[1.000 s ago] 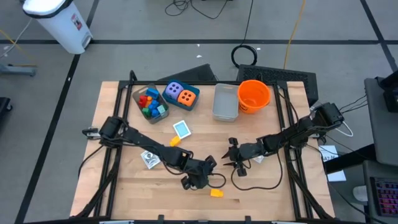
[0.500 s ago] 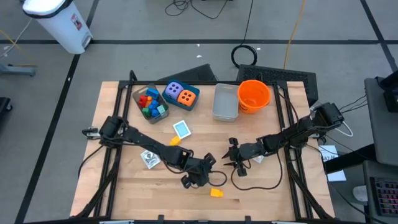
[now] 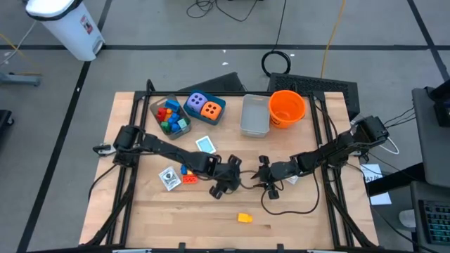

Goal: Pick & Place Toys
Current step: Put the green game piece into the black bin

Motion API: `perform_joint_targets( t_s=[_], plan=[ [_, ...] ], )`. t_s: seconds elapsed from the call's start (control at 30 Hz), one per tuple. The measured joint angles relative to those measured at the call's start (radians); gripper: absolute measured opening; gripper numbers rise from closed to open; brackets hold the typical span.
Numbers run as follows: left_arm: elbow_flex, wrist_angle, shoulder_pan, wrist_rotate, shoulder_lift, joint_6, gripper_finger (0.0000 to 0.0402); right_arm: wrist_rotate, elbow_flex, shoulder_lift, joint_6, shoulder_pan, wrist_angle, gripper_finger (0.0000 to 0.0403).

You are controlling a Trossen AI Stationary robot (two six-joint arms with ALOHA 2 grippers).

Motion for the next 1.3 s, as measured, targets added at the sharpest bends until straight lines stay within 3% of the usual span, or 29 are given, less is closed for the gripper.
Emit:
perform_joint_targets(
  t_s=[0.27,0.6,0.83,0.93,1.3],
  plan=[
    [-0.005,-0.044,0.047,-0.046,-0.034,-0.021,0.0232,0.0,0.0,0.0,0.0,0.0,0.0,0.0144],
    [-0.007,-0.037,0.049,-0.051,-0.141,0.12,0.0232,0.0,0.0,0.0,0.0,0.0,-0.001,0.0144],
    [-0.006,-0.068,0.041,-0.022,-0.148,0.141,0.0232,0.0,0.0,0.0,0.0,0.0,-0.001,0.0144],
    [-0.005,-0.118,0.04,-0.013,-0.138,0.236,0.0232,0.0,0.0,0.0,0.0,0.0,0.0,0.0144],
    [-0.004,-0.219,0.01,-0.181,-0.122,0.733,0.0232,0.0,0.0,0.0,-0.003,0.0,-0.001,0.0144]
  ],
)
